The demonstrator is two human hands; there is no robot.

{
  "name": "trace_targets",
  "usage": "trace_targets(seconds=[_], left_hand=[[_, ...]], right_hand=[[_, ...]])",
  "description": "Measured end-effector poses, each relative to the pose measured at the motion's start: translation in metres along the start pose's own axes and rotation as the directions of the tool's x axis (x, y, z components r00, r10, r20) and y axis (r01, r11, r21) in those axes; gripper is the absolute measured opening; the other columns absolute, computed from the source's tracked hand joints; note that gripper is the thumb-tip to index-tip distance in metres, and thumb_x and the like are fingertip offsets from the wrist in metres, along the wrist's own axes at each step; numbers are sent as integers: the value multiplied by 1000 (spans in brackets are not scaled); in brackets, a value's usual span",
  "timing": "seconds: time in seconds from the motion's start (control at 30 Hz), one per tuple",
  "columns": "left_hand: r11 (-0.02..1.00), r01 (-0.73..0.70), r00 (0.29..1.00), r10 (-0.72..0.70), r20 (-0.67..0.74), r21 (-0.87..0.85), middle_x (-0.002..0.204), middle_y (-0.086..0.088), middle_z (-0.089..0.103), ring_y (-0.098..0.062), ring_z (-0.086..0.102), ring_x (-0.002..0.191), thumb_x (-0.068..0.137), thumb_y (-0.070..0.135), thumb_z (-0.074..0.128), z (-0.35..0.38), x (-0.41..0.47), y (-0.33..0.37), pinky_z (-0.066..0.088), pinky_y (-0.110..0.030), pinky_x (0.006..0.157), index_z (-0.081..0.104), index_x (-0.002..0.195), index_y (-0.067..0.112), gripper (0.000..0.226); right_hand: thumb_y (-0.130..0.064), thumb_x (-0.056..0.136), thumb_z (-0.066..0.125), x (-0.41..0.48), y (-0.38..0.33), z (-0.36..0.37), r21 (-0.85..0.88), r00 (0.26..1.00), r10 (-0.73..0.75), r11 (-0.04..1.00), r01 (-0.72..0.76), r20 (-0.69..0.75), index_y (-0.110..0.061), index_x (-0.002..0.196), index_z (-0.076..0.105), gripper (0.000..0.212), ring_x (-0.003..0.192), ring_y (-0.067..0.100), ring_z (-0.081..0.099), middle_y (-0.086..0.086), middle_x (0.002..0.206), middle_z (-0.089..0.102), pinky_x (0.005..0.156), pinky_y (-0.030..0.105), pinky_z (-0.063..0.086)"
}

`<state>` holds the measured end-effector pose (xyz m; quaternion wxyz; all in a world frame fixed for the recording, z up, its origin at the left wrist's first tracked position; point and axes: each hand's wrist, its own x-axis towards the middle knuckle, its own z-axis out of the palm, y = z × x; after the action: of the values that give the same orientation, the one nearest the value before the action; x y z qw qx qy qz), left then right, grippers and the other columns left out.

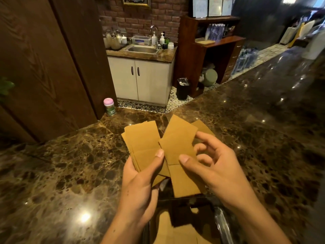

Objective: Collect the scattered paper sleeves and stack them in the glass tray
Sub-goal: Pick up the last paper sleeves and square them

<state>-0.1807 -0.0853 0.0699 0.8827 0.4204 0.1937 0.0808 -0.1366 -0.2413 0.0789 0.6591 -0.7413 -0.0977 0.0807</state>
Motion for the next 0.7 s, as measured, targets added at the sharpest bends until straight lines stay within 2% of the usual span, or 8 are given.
trace_targets(seconds=[0.07,0.17,0.27,0.33,0.4,0.5,0.63,0.7], left_hand=[[1000,-10,1000,10,-1,1,91,-3,80,-16,77,81,82,8,69,1,-1,-3,63,-33,64,65,106,18,26],[999,-34,999,34,-13,16,97,-2,79,-18,76,90,75,12,73,-2,-2,-4,60,-40,81,65,110,19,37],[997,-39,999,39,-2,65,93,0,79,-16,76,86,72,12,74,-7,0,-1,56,-41,82,65,111,19,41],[994,-21,998,15,54,108,92,-4,79,-19,76,84,70,9,76,-11,2,2,57,-41,76,64,112,15,43],[985,-17,994,-2,113,170,98,-11,77,-23,75,86,69,6,84,-13,3,3,59,-39,71,65,113,12,49],[976,-50,986,15,168,210,98,-13,77,-26,75,87,68,11,79,-14,4,4,61,-34,70,68,108,12,42],[992,-52,988,34,149,116,101,-15,77,-30,75,92,70,2,82,-13,4,5,63,-38,72,65,110,9,44],[997,-50,994,44,98,64,105,-16,76,-33,74,97,72,4,78,-14,5,7,61,-43,79,64,115,8,45]], right_hand=[[-24,82,80,-1,-2,2,10,1000,-15,1000,15,18,-28,118,70,38,91,19,76,-1,99,77,80,46,65],[-18,89,72,7,-8,-10,97,996,-1,995,10,-91,-23,117,69,29,97,18,78,3,114,77,76,40,66],[-21,92,70,20,-26,-36,-151,985,-110,985,89,-132,-29,115,68,25,98,14,75,-4,110,76,80,39,63],[-32,89,72,29,-41,-50,-306,989,-136,941,149,63,-29,110,69,21,98,17,73,-2,110,75,85,44,62],[-40,83,73,37,-55,-55,-428,950,-34,887,172,311,-28,108,69,28,103,18,72,-1,118,73,90,49,60],[-29,87,77,45,-64,-53,-478,876,60,855,202,478,-23,106,69,22,102,17,74,-1,113,77,93,48,59],[-32,86,79,44,-42,-37,-327,980,-113,931,162,165,-28,105,71,21,94,14,76,-4,102,79,90,54,60],[-33,86,78,35,-26,-29,-243,988,-147,958,152,38,-30,106,71,21,95,10,75,-7,103,78,90,49,61]])
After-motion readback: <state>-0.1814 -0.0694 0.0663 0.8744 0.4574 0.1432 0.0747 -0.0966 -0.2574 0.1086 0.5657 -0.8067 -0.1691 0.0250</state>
